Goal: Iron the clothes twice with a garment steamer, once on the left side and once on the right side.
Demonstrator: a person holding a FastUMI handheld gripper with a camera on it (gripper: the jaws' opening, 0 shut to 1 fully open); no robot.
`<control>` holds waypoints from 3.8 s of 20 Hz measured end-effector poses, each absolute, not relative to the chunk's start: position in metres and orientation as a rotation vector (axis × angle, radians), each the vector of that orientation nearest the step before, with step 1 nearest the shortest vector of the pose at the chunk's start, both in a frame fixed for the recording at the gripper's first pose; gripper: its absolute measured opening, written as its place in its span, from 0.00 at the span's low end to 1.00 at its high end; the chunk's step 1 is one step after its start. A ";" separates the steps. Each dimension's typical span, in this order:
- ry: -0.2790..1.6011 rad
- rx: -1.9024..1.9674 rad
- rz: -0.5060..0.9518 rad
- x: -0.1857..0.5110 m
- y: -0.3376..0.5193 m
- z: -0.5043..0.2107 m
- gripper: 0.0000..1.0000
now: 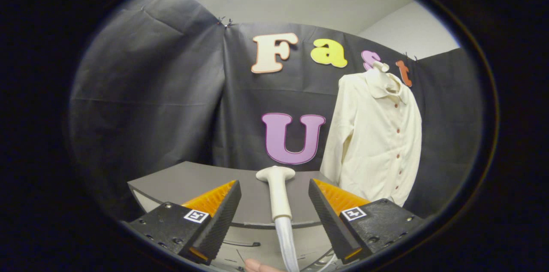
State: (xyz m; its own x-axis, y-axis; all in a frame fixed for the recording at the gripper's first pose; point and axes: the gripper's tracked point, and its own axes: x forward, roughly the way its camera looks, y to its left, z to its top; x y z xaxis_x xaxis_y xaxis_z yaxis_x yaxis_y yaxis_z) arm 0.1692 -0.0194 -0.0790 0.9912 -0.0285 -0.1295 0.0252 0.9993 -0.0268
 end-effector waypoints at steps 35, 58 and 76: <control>0.312 0.166 0.153 0.236 -0.013 -0.144 0.36; 0.003 0.128 0.088 0.136 -0.164 -0.009 0.35; -0.012 0.221 -0.022 0.234 -0.288 -0.067 0.35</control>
